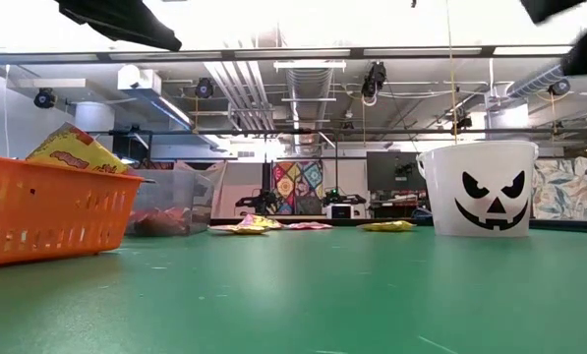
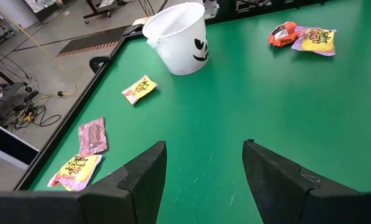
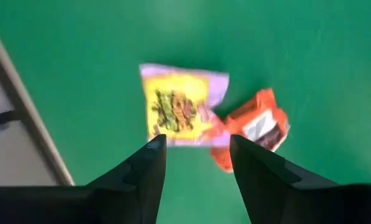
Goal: Sort candy by brand, put in halloween buckets
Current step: Put the yellow candy into the orange bin
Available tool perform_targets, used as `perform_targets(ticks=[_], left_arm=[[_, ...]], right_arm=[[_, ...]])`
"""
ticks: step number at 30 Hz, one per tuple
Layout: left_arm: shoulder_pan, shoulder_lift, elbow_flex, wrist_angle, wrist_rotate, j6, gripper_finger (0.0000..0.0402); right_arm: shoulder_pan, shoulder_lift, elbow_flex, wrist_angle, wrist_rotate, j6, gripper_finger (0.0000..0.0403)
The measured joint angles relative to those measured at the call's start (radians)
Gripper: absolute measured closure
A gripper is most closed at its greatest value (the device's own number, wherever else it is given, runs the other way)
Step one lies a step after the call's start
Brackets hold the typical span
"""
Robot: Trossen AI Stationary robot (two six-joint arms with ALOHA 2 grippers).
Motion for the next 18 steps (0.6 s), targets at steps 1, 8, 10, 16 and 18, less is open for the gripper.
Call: perform_targets(ticks=[1, 8, 10, 16, 18], left_arm=[[0.000, 0.000, 0.000, 0.002, 0.000, 0.000, 0.0207], [0.000, 0.000, 0.000, 0.009, 0.000, 0.000, 0.0207], [0.000, 0.000, 0.000, 0.009, 0.000, 0.000, 0.0207], [0.000, 0.000, 0.000, 0.010, 0.000, 0.008, 0.0207], [0.000, 0.000, 0.000, 0.011, 0.000, 0.012, 0.0207]], right_arm=[[0.013, 0.013, -0.010, 0.000, 0.003, 0.024, 0.0236], [0.044, 0.091, -0.096, 0.113, 0.006, 0.066, 0.0254], [0.040, 0.109, -0.119, 0.143, 0.007, 0.066, 0.0258], [0.037, 0.139, -0.151, 0.204, 0.010, 0.053, 0.0290], [0.037, 0.144, -0.151, 0.212, 0.010, 0.037, 0.0319]])
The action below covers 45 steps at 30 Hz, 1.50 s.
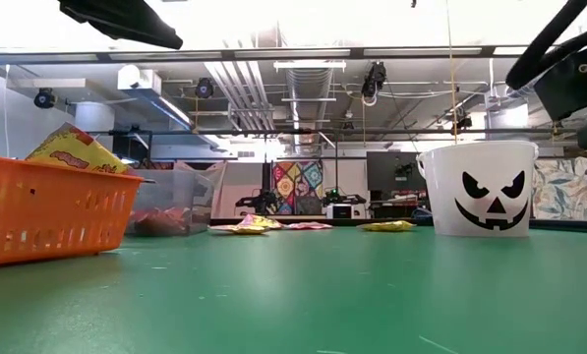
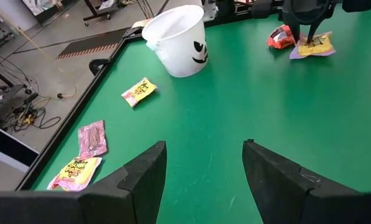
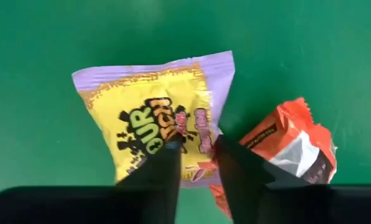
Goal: Sort candy by brand, put in halloween buckets
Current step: Put the yellow candy into the orange bin
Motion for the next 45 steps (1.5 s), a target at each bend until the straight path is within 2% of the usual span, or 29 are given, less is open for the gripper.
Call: perform_targets(ticks=[3, 6, 10, 15, 19, 23, 26, 29, 33, 39, 45], left_arm=[[0.000, 0.000, 0.000, 0.001, 0.000, 0.002, 0.0207], [0.000, 0.000, 0.000, 0.002, 0.000, 0.002, 0.0207], [0.000, 0.019, 0.000, 0.013, 0.000, 0.002, 0.0207], [0.000, 0.074, 0.000, 0.081, 0.022, 0.036, 0.0207], [0.000, 0.136, 0.000, 0.248, 0.100, 0.152, 0.0207], [0.022, 0.200, 0.000, 0.463, 0.098, 0.282, 0.0207], [0.058, 0.233, 0.000, 0.547, 0.098, 0.318, 0.0207], [0.090, 0.254, 0.000, 0.592, 0.097, 0.320, 0.0207], [0.104, 0.266, 0.000, 0.635, 0.098, 0.320, 0.0207], [0.107, 0.260, 0.000, 0.664, 0.142, 0.319, 0.0207], [0.139, 0.259, 0.000, 0.690, 0.101, 0.251, 0.0207]], right_arm=[[0.000, -0.003, 0.005, 0.003, 0.006, -0.018, 0.0377], [0.000, -0.029, 0.010, 0.002, 0.038, -0.022, 0.0389], [0.000, -0.071, 0.039, 0.003, 0.163, -0.043, 0.0394], [-0.015, -0.107, 0.078, 0.050, 0.380, -0.150, 0.0394], [-0.037, -0.111, 0.098, 0.143, 0.641, -0.303, 0.0394], [-0.074, -0.103, 0.105, 0.324, 0.890, -0.530, 0.0394], [-0.102, -0.096, 0.093, 0.548, 1.003, -0.755, 0.0394], [-0.134, -0.081, 0.086, 0.763, 1.050, -0.944, 0.0394], [-0.172, -0.057, 0.085, 0.922, 1.063, -1.123, 0.0394], [-0.216, -0.030, 0.084, 1.009, 1.059, -1.212, 0.0394], [-0.223, -0.004, 0.090, 1.051, 1.044, -1.244, 0.0394]])
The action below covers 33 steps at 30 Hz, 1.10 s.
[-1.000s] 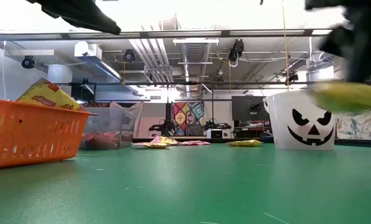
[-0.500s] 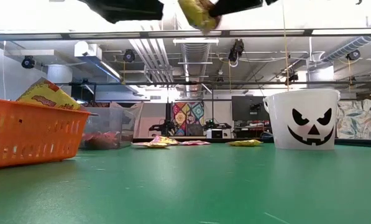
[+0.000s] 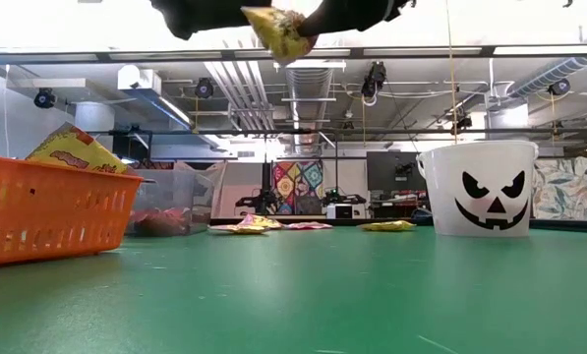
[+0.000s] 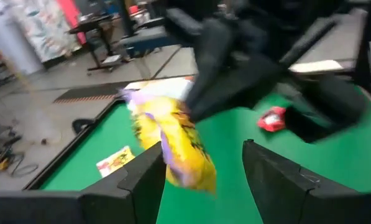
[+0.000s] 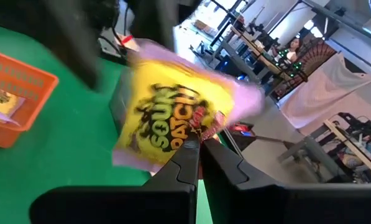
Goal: Sort candy by brand, put in halloween buckets
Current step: Put the yellow candy into the orange bin
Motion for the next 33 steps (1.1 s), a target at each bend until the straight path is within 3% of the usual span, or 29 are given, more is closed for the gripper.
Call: perform_targets(ticks=[6, 9, 14, 19, 23, 26, 33], left_arm=[[0.012, 0.000, 0.000, -0.001, -0.004, -0.003, 0.0219], [0.012, 0.000, 0.000, -0.001, -0.004, 0.017, 0.0261], [0.012, 0.000, 0.000, -0.006, -0.004, 0.037, 0.0383], [0.003, -0.008, 0.000, -0.036, -0.040, 0.069, 0.0396], [-0.025, -0.067, 0.046, -0.230, -0.080, 0.056, 0.0400], [-0.047, -0.109, 0.117, -0.458, -0.037, -0.013, 0.0401], [-0.108, -0.106, 0.345, -1.248, 0.436, -0.443, 0.0401]], right_arm=[[0.000, 0.004, 0.001, 0.000, -0.028, 0.012, 0.0394], [0.000, 0.002, 0.001, -0.001, -0.048, 0.028, 0.0394], [0.000, -0.010, 0.001, -0.001, -0.053, 0.052, 0.0394], [0.000, -0.017, 0.001, -0.006, -0.055, 0.083, 0.0386], [0.001, -0.031, 0.001, -0.010, -0.065, 0.129, 0.0359], [-0.003, -0.033, 0.001, -0.011, -0.120, 0.173, 0.0332], [-0.012, -0.034, 0.001, -0.118, -0.133, 0.249, 0.0284]])
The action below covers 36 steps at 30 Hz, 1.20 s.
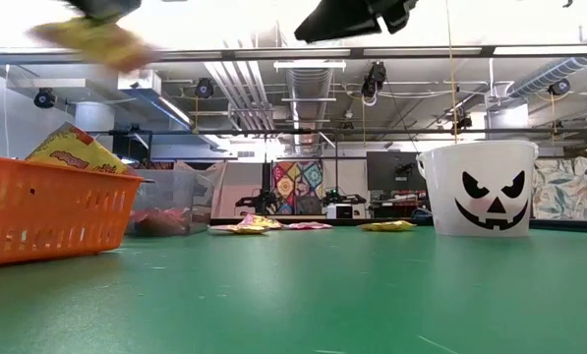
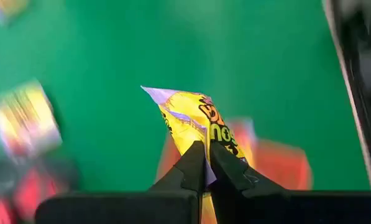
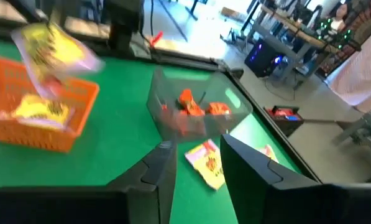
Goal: Sort candy by brand, put in halloween buckets
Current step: Put the yellow candy into the orange bin, then put the orange chocolate into the black bin
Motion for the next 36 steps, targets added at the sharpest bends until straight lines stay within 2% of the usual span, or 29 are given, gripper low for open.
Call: perform_targets(ticks=[3, 6, 10, 15, 19, 21, 24, 30, 36], left_arm=[[-0.029, 0.030, 0.013, -0.132, 0.062, -0.089, 0.0401], [-0.039, 0.056, -0.008, -0.139, 0.106, -0.125, 0.0401], [-0.038, 0.100, -0.030, -0.139, 0.113, -0.185, 0.0398], [-0.039, 0.135, -0.034, -0.140, 0.122, -0.210, 0.0362], [-0.039, 0.145, -0.034, -0.148, 0.121, -0.206, 0.0322], [-0.039, 0.142, -0.034, -0.151, 0.120, -0.191, 0.0306], [-0.039, 0.137, -0.024, -0.155, 0.079, -0.176, 0.0289], [-0.046, 0.129, 0.017, -0.152, -0.127, -0.113, 0.0283], [-0.047, 0.123, 0.023, -0.151, -0.273, -0.099, 0.0286]], right_arm=[[-0.005, 0.000, 0.000, -0.052, 0.000, 0.050, 0.0274], [-0.008, 0.000, 0.000, -0.100, 0.000, 0.093, 0.0268], [-0.008, -0.001, 0.000, -0.123, 0.000, 0.128, 0.0261], [-0.012, -0.024, 0.001, -0.179, -0.049, 0.213, 0.0250], [-0.016, -0.037, 0.050, -0.377, -0.103, 0.393, 0.0240], [-0.019, -0.037, 0.097, -0.531, -0.168, 0.527, 0.0237], [-0.029, -0.032, 0.163, -0.782, -0.348, 0.743, 0.0234], [-0.012, -0.019, 0.161, -1.082, -0.746, 0.998, 0.0234], [0.064, -0.023, 0.088, -1.317, -0.924, 1.204, 0.0234]])
